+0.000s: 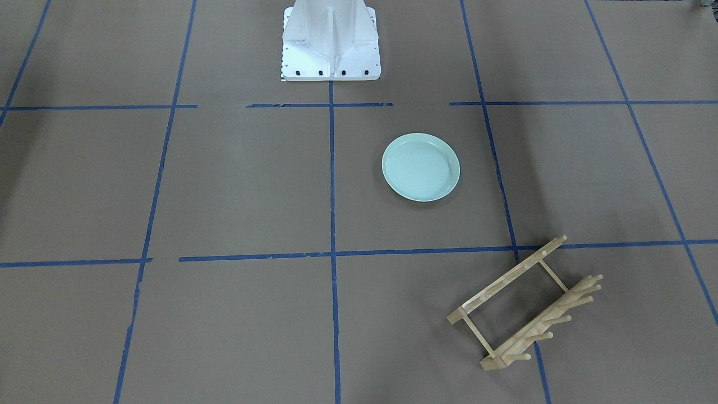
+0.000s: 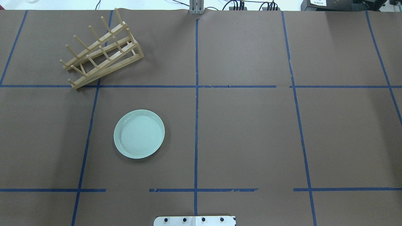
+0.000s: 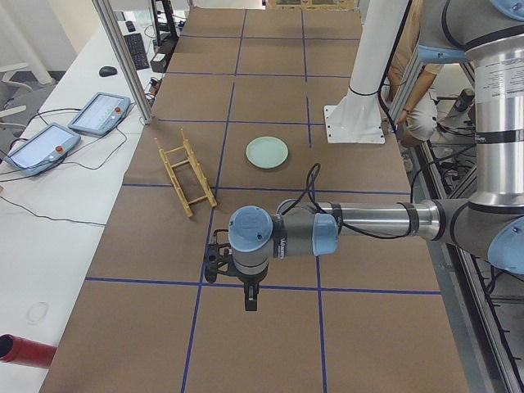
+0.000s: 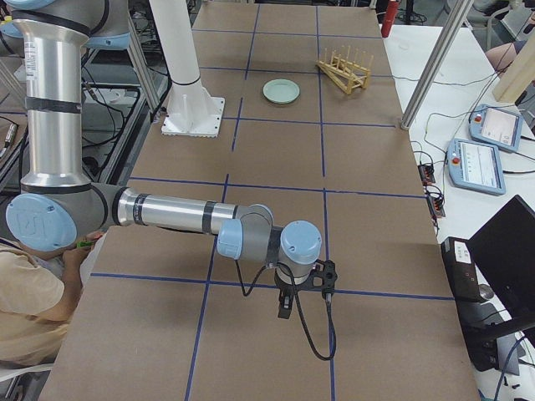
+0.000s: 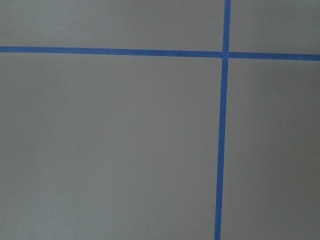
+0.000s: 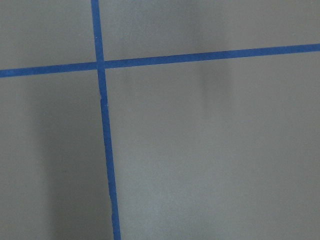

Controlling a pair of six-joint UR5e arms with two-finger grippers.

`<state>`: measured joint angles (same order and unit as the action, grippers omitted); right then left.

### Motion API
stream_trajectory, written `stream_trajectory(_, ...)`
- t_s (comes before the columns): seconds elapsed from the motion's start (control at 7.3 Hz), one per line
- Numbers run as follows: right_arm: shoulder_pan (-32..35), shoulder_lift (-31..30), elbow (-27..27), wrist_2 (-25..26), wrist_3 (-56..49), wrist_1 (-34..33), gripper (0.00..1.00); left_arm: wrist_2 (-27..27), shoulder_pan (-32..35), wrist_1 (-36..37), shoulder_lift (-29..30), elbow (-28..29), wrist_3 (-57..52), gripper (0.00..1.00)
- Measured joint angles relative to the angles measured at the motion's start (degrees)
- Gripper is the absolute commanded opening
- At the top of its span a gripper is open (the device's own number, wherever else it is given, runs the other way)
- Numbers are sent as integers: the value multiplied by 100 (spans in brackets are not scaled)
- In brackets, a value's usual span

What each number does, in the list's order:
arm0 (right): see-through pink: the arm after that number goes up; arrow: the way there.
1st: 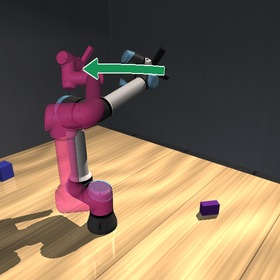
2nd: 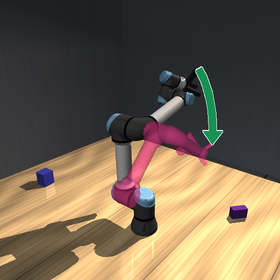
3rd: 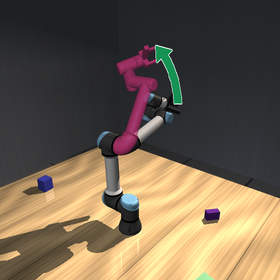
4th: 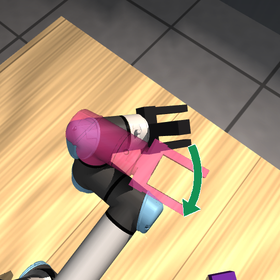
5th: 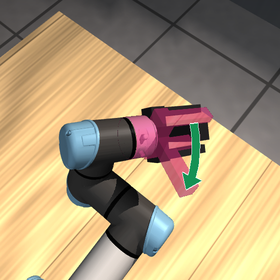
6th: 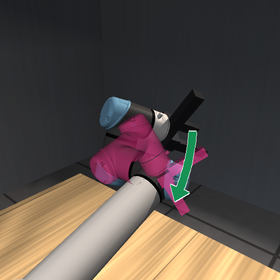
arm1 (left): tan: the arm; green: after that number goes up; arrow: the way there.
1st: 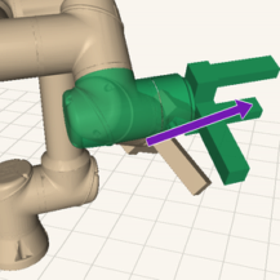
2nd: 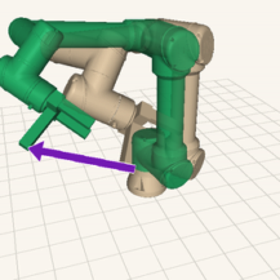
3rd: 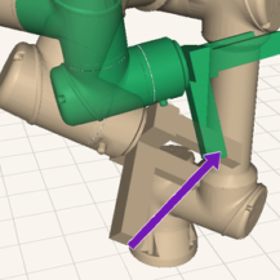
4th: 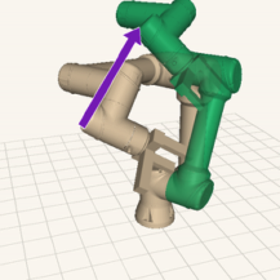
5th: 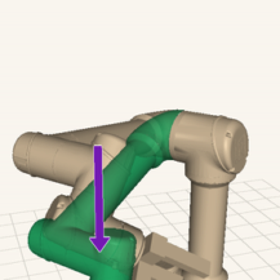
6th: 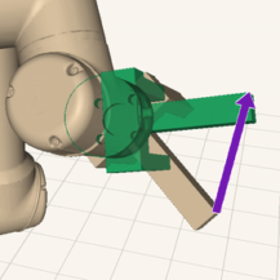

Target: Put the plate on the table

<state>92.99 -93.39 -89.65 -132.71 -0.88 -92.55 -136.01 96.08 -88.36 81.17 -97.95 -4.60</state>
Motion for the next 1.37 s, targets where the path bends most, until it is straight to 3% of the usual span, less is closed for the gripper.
stream_trajectory(0.27, 0, 2, 0, 0, 0, 0, 100, -86, -1, -188, 95, 270, 3, 100)
stream_trajectory(1.37, 0, -1, 0, 0, 0, 0, 100, -84, -276, -202, 226, 11, -6, 100)
